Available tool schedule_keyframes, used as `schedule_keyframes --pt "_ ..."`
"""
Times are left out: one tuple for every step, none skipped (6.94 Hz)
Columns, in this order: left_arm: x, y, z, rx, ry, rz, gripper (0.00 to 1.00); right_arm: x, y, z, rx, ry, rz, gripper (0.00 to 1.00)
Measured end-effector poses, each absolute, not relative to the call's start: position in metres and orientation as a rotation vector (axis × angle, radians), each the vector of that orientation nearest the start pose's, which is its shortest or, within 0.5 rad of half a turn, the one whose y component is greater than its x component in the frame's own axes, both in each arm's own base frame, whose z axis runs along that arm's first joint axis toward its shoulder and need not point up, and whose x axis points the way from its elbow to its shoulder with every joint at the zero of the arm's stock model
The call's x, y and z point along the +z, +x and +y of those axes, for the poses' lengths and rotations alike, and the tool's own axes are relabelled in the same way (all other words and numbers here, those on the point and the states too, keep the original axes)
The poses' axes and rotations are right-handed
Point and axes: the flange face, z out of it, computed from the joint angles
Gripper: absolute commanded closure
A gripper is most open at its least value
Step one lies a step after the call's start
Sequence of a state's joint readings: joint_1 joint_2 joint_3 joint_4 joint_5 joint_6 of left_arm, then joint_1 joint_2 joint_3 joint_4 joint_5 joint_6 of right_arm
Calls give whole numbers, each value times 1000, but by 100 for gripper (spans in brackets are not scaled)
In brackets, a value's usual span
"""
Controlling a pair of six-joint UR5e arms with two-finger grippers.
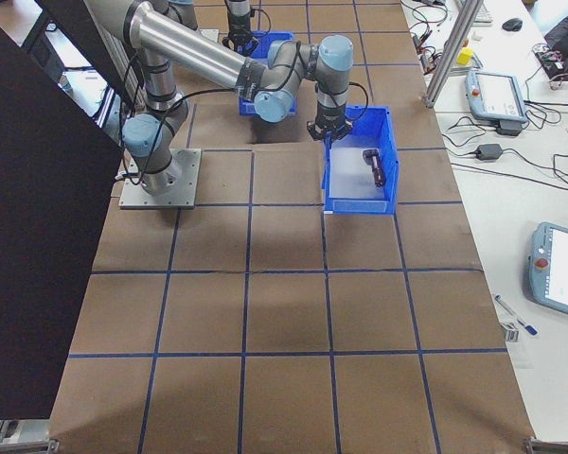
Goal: Place button box in front
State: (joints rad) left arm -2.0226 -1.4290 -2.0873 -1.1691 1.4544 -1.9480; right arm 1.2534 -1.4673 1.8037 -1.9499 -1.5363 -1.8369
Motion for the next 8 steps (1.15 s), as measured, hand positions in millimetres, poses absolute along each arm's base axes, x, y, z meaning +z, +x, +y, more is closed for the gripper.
schedule_keyframes --pt "365 -289 -334 153 -2175 2358 100 355 -33 -519 -72 -2180 2281 93" --pt "380 -279 -364 141 -2172 2376 100 351 -32 -508 -66 -2182 2273 93" --pt "388 -276 -397 128 -2164 2397 100 348 -30 -503 -62 -2191 2257 93" --pt "391 -279 -429 119 -2164 2407 100 346 -30 -500 -61 -2207 2237 93" --pt "390 -285 -462 116 -2164 2411 100 346 -30 -499 -61 -2215 2227 93" --pt "382 -294 -497 120 -2162 2407 99 345 -29 -499 -61 -2219 2223 93" --pt "368 -303 -526 129 -2164 2397 98 345 -29 -499 -61 -2220 2221 93" --pt "354 -310 -547 136 -2173 2391 98 345 -29 -498 -62 -2221 2221 93"
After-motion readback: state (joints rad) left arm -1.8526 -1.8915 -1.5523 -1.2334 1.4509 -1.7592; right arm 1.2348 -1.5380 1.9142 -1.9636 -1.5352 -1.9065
